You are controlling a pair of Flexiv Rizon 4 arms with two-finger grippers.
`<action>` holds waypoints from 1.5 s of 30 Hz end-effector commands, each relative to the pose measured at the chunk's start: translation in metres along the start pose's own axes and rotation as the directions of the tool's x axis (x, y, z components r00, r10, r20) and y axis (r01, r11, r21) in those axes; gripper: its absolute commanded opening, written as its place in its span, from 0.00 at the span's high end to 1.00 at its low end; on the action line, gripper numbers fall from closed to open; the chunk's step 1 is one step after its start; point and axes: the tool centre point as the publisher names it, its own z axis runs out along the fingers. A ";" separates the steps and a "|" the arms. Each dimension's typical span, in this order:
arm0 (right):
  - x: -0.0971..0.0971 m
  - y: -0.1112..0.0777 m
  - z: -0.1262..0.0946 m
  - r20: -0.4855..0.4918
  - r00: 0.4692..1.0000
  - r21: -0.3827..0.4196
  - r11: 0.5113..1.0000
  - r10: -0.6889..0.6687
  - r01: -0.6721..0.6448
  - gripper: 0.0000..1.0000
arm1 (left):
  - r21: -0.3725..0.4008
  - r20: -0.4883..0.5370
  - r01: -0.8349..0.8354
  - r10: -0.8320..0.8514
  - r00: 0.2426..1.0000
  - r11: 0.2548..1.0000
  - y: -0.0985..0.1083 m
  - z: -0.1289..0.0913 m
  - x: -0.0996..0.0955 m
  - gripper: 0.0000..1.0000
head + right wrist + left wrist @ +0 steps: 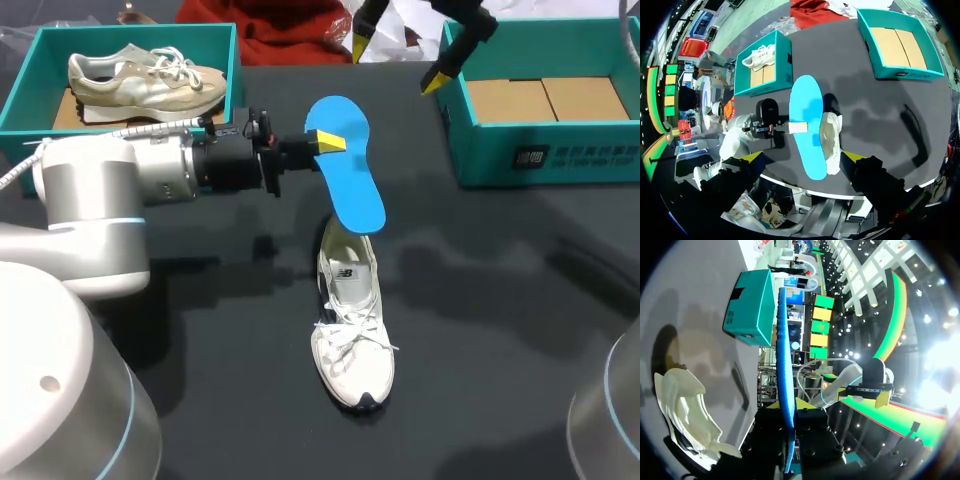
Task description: Take the shoe out of the shoebox, open the shoe tongue, remove and reinsert the insole, then place the shoe into the shoebox
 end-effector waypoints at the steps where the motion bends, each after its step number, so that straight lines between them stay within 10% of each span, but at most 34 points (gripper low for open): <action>1: -0.016 -0.002 0.005 -0.343 0.939 0.003 1.000 0.008 -0.007 0.00 | 0.001 0.001 -0.001 0.000 1.000 1.000 0.000 0.001 0.000 1.00; 45: -0.075 -0.002 0.058 -0.759 0.651 -0.014 0.999 0.012 -0.035 0.00 | 0.001 0.001 -0.001 0.000 1.000 1.000 0.000 0.001 0.000 1.00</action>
